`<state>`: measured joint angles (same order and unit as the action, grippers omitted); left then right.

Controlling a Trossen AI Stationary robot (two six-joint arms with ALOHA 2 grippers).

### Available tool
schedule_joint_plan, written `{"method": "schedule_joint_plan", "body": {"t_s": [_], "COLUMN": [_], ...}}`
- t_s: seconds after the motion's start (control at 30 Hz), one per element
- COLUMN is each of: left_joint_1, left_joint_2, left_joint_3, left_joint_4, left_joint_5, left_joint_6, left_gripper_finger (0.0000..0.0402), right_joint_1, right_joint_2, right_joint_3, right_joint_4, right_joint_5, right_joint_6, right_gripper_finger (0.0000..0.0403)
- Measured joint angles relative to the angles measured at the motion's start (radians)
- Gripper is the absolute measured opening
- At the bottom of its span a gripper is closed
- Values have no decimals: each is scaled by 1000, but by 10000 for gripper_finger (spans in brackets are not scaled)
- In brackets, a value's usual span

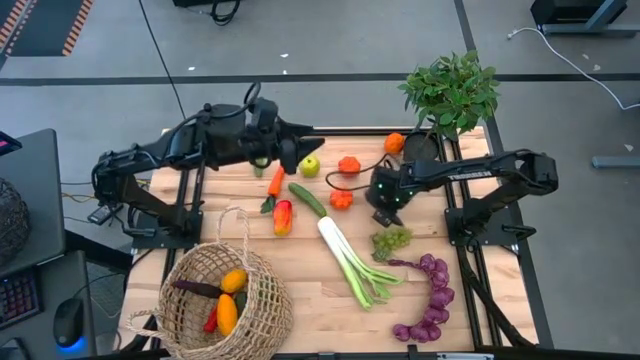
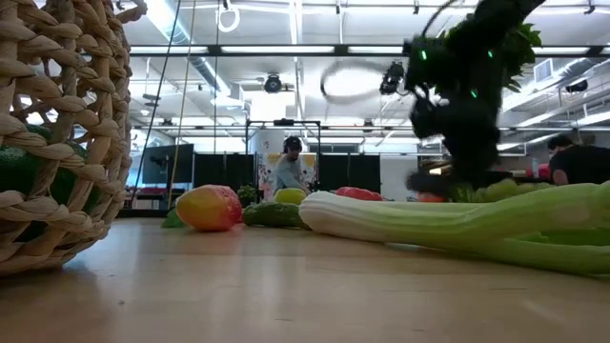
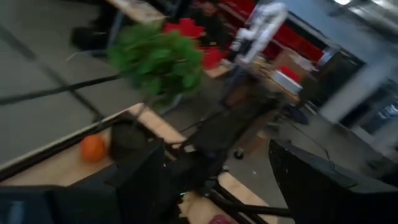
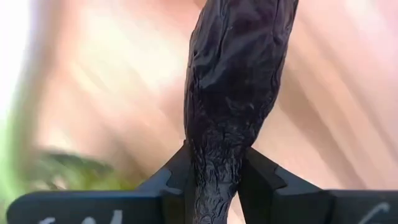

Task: Build produce basket
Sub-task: Put the eggplant into the basket

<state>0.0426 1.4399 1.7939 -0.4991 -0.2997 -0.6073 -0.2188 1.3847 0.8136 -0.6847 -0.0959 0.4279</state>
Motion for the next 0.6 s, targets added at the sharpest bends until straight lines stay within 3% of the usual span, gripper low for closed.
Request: {"method": "schedule_joint_plan", "body": {"t_s": [0.3,0.6], "left_joint_1": [-2,-19], "left_joint_2": [0,61], "left_joint_3": [0,-1], "left_joint_4": [-7,87], "left_joint_5": [-18,-2], "left_joint_6": [-78,-84], "left_gripper_finger": [293,293], "right_joint_1": [46,81], "right_joint_2": [-219,-359], "right_joint_3": [196,238], "right_joint_4": [159,601], "right_joint_5": [-32,-31], "right_joint_6": [75,84], "right_gripper_finger": [99,99]}}
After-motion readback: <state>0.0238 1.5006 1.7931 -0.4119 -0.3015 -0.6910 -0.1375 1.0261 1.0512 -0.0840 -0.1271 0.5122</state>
